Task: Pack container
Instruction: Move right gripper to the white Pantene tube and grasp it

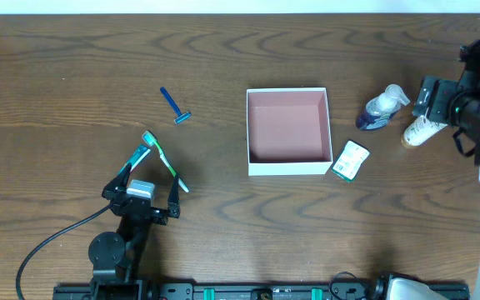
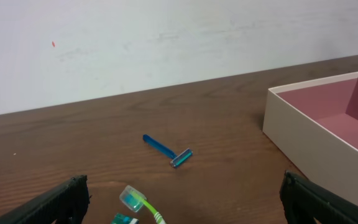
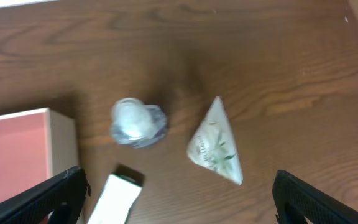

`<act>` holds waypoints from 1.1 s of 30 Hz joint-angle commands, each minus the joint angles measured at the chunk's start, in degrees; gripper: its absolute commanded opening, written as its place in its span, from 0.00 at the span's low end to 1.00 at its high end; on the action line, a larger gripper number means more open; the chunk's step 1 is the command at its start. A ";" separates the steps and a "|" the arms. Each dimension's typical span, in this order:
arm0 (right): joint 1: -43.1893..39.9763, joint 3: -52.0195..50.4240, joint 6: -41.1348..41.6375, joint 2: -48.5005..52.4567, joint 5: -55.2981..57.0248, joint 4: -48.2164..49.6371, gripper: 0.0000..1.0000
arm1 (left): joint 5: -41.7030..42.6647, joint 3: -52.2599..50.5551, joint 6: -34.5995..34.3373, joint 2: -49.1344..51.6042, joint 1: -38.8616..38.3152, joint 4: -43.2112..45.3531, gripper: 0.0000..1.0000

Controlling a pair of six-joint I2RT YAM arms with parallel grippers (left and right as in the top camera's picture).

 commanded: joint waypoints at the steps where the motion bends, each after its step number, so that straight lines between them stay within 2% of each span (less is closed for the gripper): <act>1: -3.13 0.61 -1.29 4.52 -3.08 1.14 0.95 | 0.61 -1.11 -0.33 -0.02 0.35 -1.86 0.98; 6: -7.26 0.61 -1.60 10.54 -8.50 3.32 0.92 | 0.61 -1.11 -0.33 -0.02 0.35 -1.86 0.98; 12: -8.22 0.61 -2.38 13.00 -10.01 5.51 0.89 | 0.61 -1.11 -0.33 -0.02 0.35 -1.86 0.98; 14: -8.22 0.61 -2.54 13.51 -10.01 5.68 0.82 | 0.61 -1.11 -0.33 -0.02 0.35 -1.86 0.98; 19: -8.22 0.61 -2.56 14.71 -10.01 4.90 0.50 | 0.61 -1.11 -0.33 -0.02 0.35 -1.86 0.98; 24: -8.22 0.61 -2.34 15.04 -9.97 3.08 0.47 | 0.61 -1.11 -0.33 -0.02 0.35 -1.86 0.98; 28: -8.24 0.61 -2.38 15.08 -9.77 1.97 0.40 | 0.61 -1.11 -0.33 -0.02 0.35 -1.86 0.98; 30: -8.31 0.52 -2.36 15.19 -9.75 1.95 0.29 | 0.61 -1.11 -0.33 -0.02 0.35 -1.86 0.98; 33: -8.46 -0.22 -2.38 15.19 -9.73 2.51 0.19 | 0.61 -1.11 -0.35 -0.02 0.35 -1.86 0.98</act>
